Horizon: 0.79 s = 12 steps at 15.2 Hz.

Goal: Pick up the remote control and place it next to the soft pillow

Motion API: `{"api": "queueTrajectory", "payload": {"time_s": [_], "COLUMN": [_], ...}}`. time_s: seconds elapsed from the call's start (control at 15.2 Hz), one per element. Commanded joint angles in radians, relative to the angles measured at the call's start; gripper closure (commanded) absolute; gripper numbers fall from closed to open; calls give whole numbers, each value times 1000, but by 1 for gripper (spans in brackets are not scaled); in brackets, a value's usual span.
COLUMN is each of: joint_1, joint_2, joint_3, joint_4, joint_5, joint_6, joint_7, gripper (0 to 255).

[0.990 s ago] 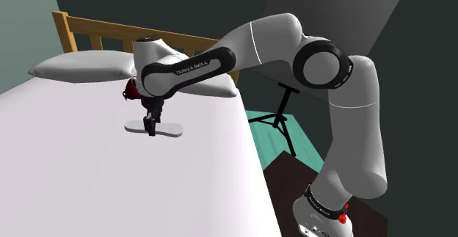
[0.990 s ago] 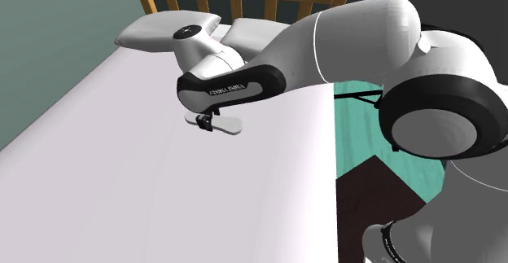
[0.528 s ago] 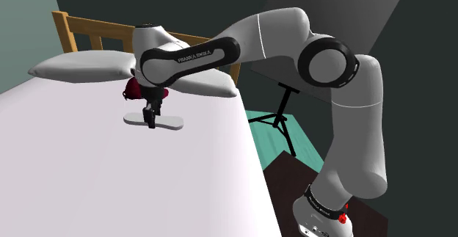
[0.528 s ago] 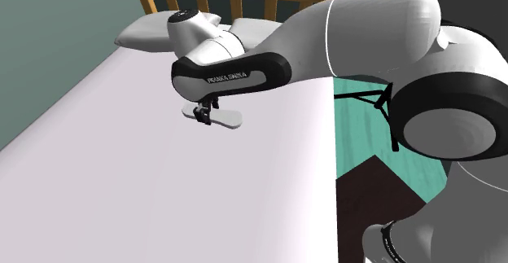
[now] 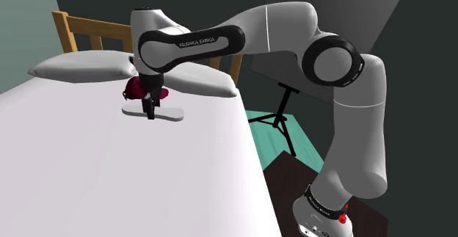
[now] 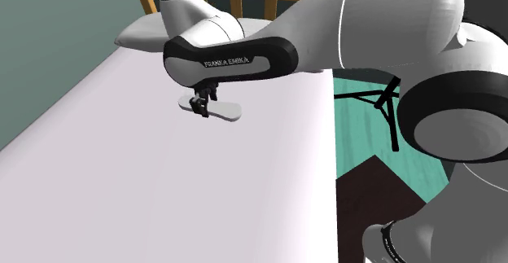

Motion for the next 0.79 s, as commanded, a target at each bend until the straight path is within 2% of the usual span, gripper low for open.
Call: {"api": "queueTrajectory", "payload": {"time_s": [0.0, 0.26, 0.73], "joint_1": [0, 1, -106], "joint_2": [-4, -10, -149], "joint_3": [1, 1, -35], "joint_4": [25, 61, -140], "joint_5": [1, 3, 34], "joint_6": [-29, -71, -3], "joint_7": [-2, -4, -144], "gripper": [255, 255, 255]}}
